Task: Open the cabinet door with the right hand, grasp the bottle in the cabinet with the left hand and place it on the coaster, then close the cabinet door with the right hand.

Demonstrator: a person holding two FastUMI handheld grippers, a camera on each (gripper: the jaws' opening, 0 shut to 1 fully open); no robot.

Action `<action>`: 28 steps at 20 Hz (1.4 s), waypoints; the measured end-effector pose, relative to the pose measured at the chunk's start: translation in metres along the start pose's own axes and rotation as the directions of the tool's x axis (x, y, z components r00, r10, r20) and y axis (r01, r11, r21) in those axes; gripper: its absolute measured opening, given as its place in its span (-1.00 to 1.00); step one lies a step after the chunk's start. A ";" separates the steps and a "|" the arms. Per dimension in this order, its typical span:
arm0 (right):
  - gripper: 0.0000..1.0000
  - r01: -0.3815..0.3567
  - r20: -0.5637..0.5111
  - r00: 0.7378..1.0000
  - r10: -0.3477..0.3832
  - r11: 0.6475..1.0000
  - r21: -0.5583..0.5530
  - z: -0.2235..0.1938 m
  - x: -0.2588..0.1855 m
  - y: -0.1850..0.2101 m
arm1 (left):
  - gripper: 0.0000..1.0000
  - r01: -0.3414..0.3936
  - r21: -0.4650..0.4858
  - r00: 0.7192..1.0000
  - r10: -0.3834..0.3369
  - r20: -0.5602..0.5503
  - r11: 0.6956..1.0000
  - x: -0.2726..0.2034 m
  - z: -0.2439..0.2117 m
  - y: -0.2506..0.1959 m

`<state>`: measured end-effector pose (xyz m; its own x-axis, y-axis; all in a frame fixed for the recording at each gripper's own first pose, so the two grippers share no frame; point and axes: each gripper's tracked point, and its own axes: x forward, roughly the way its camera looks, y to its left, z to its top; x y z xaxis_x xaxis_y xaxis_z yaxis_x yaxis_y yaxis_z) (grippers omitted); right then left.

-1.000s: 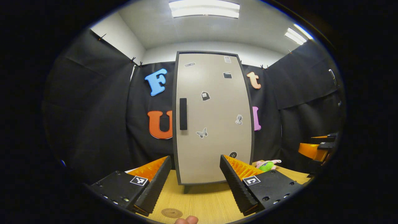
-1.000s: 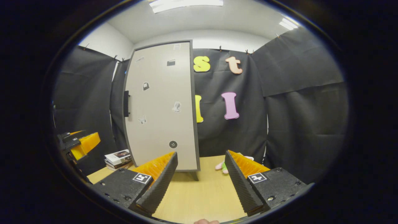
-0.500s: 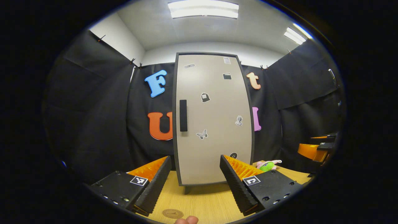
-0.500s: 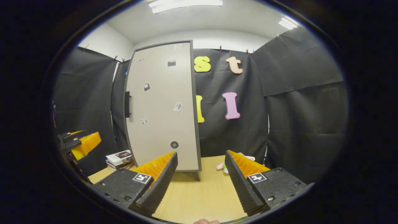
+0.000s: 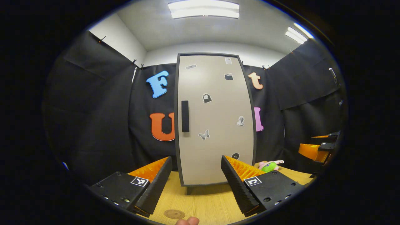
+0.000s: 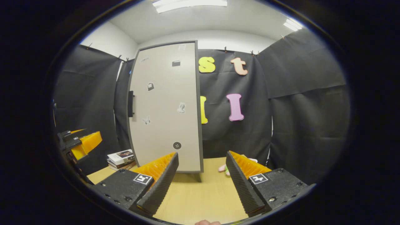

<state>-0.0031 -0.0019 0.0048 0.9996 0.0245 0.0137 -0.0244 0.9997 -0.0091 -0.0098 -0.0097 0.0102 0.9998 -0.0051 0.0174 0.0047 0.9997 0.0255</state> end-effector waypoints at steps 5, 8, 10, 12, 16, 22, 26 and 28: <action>0.95 -0.021 -0.016 1.000 0.021 1.000 -0.004 -0.001 0.006 0.003 | 0.89 0.001 0.002 1.000 -0.001 -0.009 1.000 -0.002 -0.003 -0.002; 0.96 -0.034 -0.017 0.999 0.034 0.999 -0.012 0.001 0.010 0.005 | 0.89 0.001 0.008 1.000 -0.001 -0.013 1.000 -0.005 -0.003 -0.002; 0.96 -0.039 -0.013 0.999 0.039 0.999 -0.012 0.004 0.011 0.005 | 0.89 0.000 0.011 1.000 0.000 -0.012 1.000 -0.006 -0.003 -0.002; 0.96 -0.042 -0.004 0.999 0.042 0.999 -0.013 0.007 0.012 0.007 | 0.89 0.001 0.010 1.000 -0.001 -0.013 1.000 -0.006 -0.002 -0.003; 0.95 -0.100 0.007 0.995 0.100 0.994 -0.032 0.020 0.027 0.023 | 0.89 0.014 0.005 1.000 -0.014 -0.014 1.000 -0.008 0.001 -0.006; 0.95 -0.263 0.031 0.964 0.266 0.962 -0.073 0.060 0.076 0.080 | 0.89 0.045 0.007 0.998 -0.045 -0.032 0.999 -0.011 -0.005 -0.015; 0.95 -0.381 0.005 0.924 0.382 0.922 -0.061 0.074 0.121 0.139 | 0.89 0.054 0.002 0.998 -0.053 -0.040 0.999 -0.018 -0.005 -0.024; 0.95 -0.427 0.003 0.903 0.429 0.902 -0.066 0.085 0.144 0.168 | 0.89 0.053 0.002 0.998 -0.053 -0.040 0.999 -0.017 -0.005 -0.023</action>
<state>0.1360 0.1708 0.0900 0.8927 0.4506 0.0115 -0.4483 0.8902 -0.0804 -0.0265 -0.0327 0.0040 0.9981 -0.0569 -0.0243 0.0576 0.9979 0.0282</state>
